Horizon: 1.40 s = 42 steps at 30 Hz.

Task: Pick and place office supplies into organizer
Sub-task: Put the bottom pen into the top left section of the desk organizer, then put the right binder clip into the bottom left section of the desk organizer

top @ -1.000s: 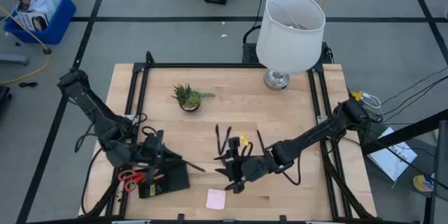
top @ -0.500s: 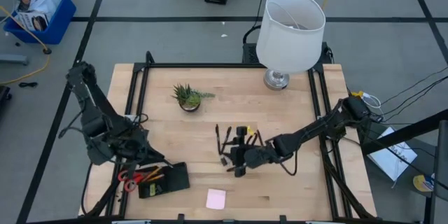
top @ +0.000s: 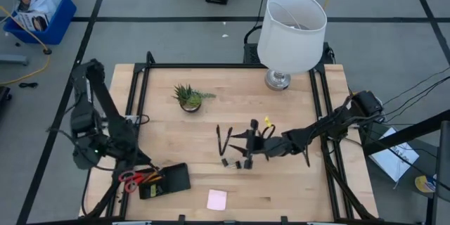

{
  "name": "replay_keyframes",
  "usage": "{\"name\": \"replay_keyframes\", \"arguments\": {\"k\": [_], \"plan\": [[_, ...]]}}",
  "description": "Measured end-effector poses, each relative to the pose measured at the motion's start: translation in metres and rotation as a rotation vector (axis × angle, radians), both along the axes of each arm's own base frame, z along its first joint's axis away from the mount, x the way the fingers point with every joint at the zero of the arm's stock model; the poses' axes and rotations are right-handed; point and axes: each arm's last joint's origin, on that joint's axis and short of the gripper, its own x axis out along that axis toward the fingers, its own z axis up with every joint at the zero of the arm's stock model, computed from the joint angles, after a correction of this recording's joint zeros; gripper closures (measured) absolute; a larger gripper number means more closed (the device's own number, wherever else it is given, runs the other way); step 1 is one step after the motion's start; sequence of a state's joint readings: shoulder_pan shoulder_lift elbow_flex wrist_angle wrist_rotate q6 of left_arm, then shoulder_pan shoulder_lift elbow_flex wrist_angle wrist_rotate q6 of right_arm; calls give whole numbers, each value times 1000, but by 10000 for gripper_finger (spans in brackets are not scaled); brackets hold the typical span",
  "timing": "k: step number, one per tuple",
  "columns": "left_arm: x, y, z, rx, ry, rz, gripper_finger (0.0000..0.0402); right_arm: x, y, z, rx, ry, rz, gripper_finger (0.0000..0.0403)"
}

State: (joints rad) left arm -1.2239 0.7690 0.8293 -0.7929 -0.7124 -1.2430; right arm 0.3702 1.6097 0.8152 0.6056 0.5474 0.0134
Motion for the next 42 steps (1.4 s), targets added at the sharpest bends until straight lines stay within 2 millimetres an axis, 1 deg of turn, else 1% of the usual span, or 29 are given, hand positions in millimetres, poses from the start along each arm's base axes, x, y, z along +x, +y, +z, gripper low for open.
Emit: {"name": "replay_keyframes", "arguments": {"k": [2, 5, 9, 11, 14, 18, 23, 28, 31, 33, 35, 42], "plan": [[-5, 5, 11, 50, 12, -31, 363, -4, -2, -1, 14, -25, -5, 261], [-11, 8, 18, 132, 53, -109, 363, -8, -4, -4, 33, -24, -10, 261], [-16, 4, 23, 148, 130, -196, 363, -8, -4, -5, 57, -27, -16, 261], [-18, 2, 22, 161, 187, -202, 363, -8, -4, -5, 57, -27, -16, 261], [-20, 0, 14, 224, 249, -162, 363, -8, -4, -4, 59, -31, -16, 261], [-18, -12, -2, 347, 313, -119, 363, -8, -4, -3, 63, -42, -15, 261], [-13, -33, -16, 396, 365, -96, 348, -8, -4, -3, 65, -44, -15, 261], [-9, -51, -27, 418, 375, -88, 357, -8, -5, -3, 65, -45, -18, 261], [-7, -57, -31, 435, 362, -97, 356, -8, -5, -3, 65, -45, -19, 261], [-6, -61, -33, 442, 354, -86, 344, -8, -5, -3, 66, -47, -19, 261], [-5, -62, -35, 433, 365, -67, 324, -8, -5, -3, 66, -47, -19, 261], [3, -61, -36, 419, 392, -38, 233, -8, -5, -4, 62, -38, -19, 261]]}}
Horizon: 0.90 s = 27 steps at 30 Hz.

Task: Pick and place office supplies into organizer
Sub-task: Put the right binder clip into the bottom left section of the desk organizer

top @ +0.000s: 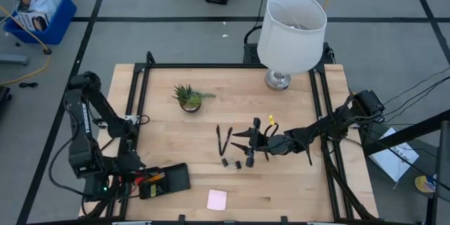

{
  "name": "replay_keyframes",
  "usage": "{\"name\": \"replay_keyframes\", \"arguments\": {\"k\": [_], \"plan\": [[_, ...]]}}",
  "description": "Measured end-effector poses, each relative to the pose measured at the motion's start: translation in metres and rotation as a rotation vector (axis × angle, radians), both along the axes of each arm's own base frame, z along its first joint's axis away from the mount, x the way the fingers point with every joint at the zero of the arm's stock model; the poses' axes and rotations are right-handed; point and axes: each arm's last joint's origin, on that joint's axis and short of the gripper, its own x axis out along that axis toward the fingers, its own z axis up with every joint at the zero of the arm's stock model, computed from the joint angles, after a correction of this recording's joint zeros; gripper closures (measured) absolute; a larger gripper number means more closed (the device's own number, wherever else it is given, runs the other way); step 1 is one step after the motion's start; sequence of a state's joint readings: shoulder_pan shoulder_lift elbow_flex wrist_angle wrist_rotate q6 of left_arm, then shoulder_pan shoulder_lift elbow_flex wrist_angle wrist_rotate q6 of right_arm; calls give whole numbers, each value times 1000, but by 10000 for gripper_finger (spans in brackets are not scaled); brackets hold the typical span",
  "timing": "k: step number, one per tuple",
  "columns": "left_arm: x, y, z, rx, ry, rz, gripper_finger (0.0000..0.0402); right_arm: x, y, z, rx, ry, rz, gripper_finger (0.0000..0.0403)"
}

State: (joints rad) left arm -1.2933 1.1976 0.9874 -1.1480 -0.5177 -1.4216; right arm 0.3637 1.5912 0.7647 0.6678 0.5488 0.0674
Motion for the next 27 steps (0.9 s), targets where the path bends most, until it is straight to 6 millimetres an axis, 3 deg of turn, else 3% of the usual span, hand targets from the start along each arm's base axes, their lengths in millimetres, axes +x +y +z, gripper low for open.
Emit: {"name": "replay_keyframes", "arguments": {"k": [5, 10, 16, 24, 27], "plan": [[4, 2, 1, 24, -60, 17, 181, 0, -1, 0, -2, -1, -3, 261], [9, 4, 4, 70, -221, 61, 164, 0, 0, -1, 35, 0, 3, 261], [25, 9, 10, 145, -443, 149, 170, -1, 0, -5, 157, 31, 14, 261], [55, 4, 22, 212, -619, 172, 197, -10, 2, -32, 189, 318, 122, 261], [68, 4, 27, 238, -645, 170, 207, -14, 2, -38, 226, 351, 168, 261]]}}
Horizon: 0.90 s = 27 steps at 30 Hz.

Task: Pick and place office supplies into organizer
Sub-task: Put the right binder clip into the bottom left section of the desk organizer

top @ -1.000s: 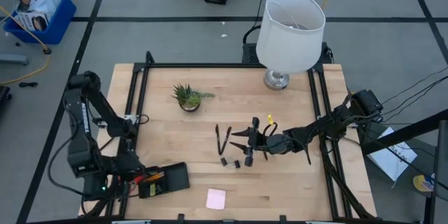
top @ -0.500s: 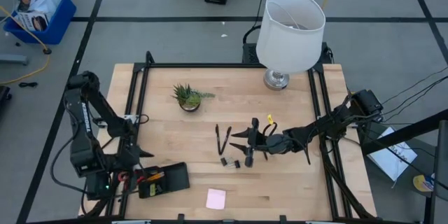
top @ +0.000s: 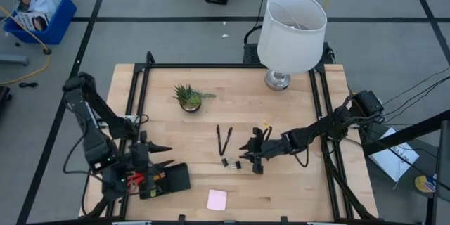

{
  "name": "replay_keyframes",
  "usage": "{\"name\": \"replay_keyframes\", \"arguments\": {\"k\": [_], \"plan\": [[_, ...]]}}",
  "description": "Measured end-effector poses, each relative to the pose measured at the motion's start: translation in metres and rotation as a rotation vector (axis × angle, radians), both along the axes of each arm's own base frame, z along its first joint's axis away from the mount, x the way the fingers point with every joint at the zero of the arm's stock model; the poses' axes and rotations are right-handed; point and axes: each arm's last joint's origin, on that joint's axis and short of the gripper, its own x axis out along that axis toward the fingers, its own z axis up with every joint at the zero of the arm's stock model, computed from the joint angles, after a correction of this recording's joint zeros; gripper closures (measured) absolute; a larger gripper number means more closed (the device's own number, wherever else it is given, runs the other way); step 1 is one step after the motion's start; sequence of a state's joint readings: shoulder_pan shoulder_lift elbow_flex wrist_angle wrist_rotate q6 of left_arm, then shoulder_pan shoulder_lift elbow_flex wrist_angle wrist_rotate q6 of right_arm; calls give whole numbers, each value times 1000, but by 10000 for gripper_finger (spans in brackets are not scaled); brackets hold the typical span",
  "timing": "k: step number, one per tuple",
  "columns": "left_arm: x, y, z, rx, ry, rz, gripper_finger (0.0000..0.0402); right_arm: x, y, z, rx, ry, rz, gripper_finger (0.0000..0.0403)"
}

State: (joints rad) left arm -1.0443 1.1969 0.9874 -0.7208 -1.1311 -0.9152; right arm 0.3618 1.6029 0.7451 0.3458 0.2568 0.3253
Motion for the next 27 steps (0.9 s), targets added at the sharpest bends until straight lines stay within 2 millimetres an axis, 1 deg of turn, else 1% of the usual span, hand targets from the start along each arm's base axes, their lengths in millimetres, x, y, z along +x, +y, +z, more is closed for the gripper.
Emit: {"name": "replay_keyframes", "arguments": {"k": [4, 7, 10, 14, 18, 20, 23, 27], "plan": [[14, 4, 5, 25, -22, 24, 218, -9, 2, -9, 2, -19, 74, 261], [21, 9, 6, 41, -19, 52, 222, -15, 4, -18, 4, -78, 104, 261], [27, 14, 6, 33, -17, 82, 222, -24, 7, -35, -15, -94, 137, 261], [34, 20, 6, 28, -17, 120, 224, -22, 15, -47, -10, -136, 167, 261], [38, 24, 1, 1, -9, 145, 225, -15, 20, -71, -16, -78, 193, 261], [39, 25, -2, -6, 3, 142, 225, -10, 22, -79, -21, -72, 192, 260], [40, 26, -8, -12, 20, 138, 222, -5, 21, -86, -20, -85, 182, 251], [40, 25, -11, -35, 36, 119, 225, -3, 18, -88, -13, -86, 174, 220]]}}
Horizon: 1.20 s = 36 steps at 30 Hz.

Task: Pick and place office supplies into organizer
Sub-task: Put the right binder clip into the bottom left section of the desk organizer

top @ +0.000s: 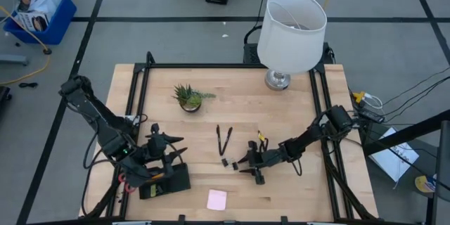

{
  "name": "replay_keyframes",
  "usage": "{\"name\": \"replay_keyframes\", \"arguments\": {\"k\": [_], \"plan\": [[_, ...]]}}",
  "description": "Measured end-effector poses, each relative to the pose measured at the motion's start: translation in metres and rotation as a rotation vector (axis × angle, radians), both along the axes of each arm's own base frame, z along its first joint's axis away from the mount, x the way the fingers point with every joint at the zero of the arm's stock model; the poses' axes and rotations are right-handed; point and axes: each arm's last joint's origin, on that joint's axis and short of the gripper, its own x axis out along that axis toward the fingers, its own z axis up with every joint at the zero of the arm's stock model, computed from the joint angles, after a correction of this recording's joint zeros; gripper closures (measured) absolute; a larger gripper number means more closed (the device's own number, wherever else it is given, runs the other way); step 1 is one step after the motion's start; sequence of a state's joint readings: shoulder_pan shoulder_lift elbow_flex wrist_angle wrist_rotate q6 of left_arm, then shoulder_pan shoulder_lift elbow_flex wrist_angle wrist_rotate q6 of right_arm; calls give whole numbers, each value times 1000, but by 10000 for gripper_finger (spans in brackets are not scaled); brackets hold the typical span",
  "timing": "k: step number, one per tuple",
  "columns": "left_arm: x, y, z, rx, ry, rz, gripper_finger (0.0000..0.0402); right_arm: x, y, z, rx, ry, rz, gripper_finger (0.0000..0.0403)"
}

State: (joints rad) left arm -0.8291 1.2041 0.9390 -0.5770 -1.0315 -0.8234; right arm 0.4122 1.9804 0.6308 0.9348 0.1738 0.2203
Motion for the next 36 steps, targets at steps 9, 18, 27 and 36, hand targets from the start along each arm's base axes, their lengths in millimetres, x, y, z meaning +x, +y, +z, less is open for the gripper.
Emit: {"name": "replay_keyframes", "arguments": {"k": [9, 18, 27, 36], "plan": [[0, -1, 0, -8, 2, -8, 227, 4, -8, 1, -21, -22, -20, 152], [0, -1, 0, -6, 0, -10, 237, 15, -5, 7, -6, -31, 53, 141], [1, -2, 1, -17, -10, -10, 239, 24, 2, 13, 17, -25, 128, 149], [1, -2, 2, -17, -14, -14, 249, 19, 4, 7, -38, 25, 92, 149]]}}
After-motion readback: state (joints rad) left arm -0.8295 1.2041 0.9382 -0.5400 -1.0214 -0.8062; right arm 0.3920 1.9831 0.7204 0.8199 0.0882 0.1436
